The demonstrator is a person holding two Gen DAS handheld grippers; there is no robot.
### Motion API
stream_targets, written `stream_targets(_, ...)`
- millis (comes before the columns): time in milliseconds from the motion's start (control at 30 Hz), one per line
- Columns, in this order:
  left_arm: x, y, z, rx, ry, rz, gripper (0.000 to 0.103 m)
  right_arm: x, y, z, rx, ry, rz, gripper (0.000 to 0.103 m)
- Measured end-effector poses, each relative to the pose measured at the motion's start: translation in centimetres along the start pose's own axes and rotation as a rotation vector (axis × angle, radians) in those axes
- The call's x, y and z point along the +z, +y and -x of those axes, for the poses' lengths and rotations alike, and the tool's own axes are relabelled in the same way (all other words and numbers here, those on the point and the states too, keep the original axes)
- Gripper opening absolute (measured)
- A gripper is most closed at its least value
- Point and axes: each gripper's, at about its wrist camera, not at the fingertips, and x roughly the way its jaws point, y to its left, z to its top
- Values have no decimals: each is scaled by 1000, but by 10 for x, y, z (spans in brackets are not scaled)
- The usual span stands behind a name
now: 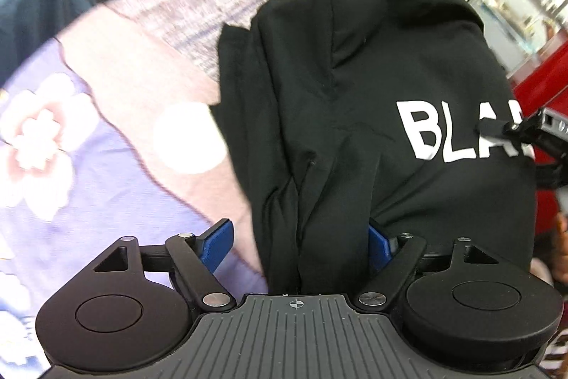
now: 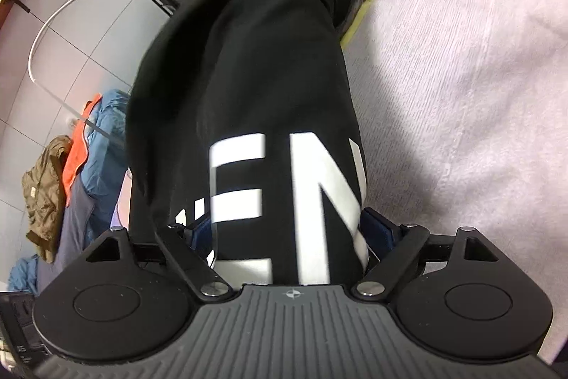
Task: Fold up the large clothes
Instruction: 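Release the folded jacket and withdraw both tools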
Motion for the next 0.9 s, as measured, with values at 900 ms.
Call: stream_targets(900,-53,-105,90,389,111,-228,103,-67,112,116,-339,1,521,101)
